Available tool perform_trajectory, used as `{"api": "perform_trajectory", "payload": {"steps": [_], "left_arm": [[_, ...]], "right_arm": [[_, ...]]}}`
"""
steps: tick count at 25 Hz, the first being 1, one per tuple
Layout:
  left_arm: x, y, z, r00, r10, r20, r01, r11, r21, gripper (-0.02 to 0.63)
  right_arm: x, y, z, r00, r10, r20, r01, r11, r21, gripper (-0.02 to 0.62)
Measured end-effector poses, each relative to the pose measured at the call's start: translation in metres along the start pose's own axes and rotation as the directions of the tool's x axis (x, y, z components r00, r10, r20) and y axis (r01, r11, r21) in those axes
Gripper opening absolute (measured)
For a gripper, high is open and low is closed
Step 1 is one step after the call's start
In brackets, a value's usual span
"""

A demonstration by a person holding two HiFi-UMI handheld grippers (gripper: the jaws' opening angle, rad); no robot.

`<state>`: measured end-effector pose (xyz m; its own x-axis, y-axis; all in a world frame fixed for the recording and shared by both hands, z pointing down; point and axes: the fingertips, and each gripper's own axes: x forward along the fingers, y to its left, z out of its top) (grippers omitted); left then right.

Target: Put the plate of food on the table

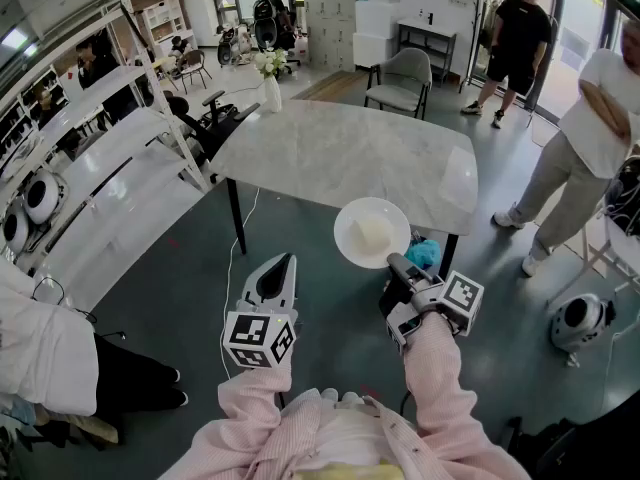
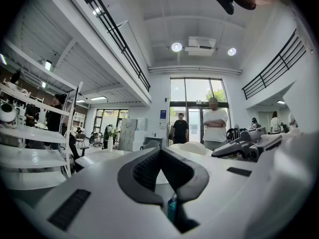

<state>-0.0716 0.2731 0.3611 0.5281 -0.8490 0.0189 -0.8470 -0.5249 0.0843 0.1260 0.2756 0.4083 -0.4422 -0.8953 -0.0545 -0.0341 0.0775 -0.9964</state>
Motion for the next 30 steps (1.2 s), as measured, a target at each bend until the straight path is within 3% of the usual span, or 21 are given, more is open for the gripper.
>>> {"api": "perform_trajectory", "payload": {"steps": [15,23,30], "left_arm": [[0.003,-0.004,-0.001,1.0,0.005,-0.008,-0.005,1.0,-0.001,-0.002],[-0.006,-0.018,-0.011,0.999,0.033,-0.007,-0.033,0.999,-0.015,-0.002],[0.006,-0.028,-0.017,0.998,0.064,-0.023,-0.064,0.998,-0.027,-0.002]], "right_arm": [[0.001,-0.004,0.002,1.0,-0.012,-0.014,0.012,1.0,0.004,0.015],[0.003,-0.007,0.004,0.997,-0.004,-0.077,0.002,1.0,-0.021,0.017],[0.009,-0.009,0.02,0.994,0.025,-0.104,-0.023,1.0,0.019,0.015]]}}
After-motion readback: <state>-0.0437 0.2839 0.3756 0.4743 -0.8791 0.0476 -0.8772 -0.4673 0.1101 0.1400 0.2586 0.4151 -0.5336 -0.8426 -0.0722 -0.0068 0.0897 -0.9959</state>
